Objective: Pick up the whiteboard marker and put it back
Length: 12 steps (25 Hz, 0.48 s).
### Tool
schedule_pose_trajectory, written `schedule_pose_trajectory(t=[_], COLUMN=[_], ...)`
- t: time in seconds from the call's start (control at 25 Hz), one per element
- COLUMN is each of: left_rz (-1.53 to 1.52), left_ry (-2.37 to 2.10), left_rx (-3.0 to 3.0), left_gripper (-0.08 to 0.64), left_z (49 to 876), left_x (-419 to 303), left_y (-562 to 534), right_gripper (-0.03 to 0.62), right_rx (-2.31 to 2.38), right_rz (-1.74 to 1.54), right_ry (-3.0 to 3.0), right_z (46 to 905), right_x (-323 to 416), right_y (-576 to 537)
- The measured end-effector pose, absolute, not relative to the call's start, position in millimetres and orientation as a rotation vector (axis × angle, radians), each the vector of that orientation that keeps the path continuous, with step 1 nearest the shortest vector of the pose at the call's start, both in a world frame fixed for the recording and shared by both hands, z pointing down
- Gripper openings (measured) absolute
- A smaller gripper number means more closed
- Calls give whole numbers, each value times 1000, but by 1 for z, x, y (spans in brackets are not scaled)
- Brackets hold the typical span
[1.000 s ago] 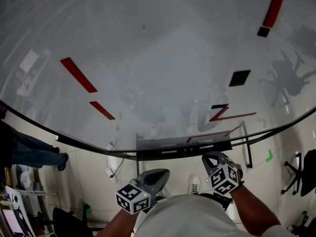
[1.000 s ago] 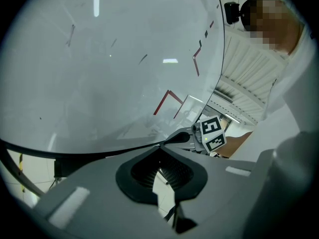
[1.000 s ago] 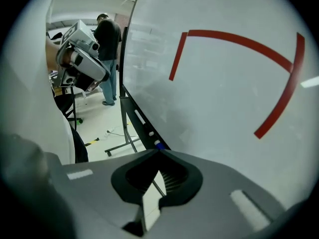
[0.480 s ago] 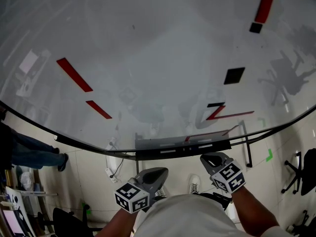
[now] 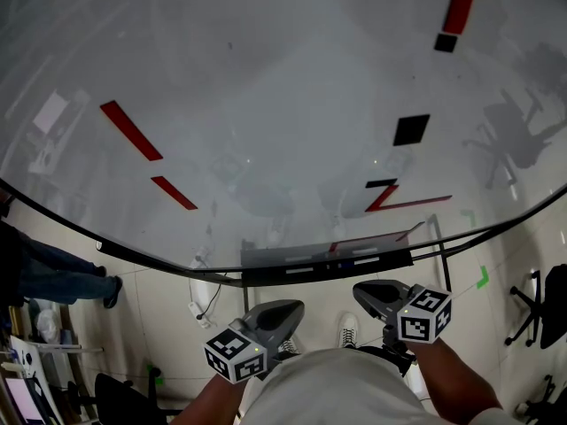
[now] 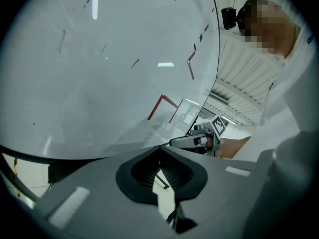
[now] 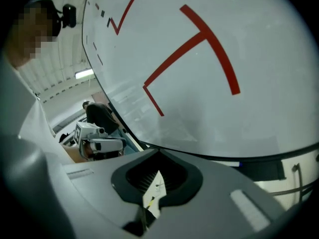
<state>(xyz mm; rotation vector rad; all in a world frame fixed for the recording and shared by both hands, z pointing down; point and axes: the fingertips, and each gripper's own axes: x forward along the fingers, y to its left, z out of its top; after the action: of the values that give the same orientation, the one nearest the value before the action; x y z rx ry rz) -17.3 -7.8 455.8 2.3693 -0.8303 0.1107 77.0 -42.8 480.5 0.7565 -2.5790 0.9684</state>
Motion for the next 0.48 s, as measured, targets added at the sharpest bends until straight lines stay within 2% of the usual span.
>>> schedule_pose_trajectory(t=[0.16, 0.48], left_rz=[68, 50], left_ry=[-796, -733], left_rx=[2392, 2465], left_gripper=[17, 17], left_z=[447, 428], left_x=[-14, -8], left_y=[-6, 1], right_gripper=[2, 2], right_rx=[671, 646], right_rz=[1143, 1056], right_ry=[-2671, -2696], right_z=[463, 455], right_x=[65, 58], right_y=[-35, -17])
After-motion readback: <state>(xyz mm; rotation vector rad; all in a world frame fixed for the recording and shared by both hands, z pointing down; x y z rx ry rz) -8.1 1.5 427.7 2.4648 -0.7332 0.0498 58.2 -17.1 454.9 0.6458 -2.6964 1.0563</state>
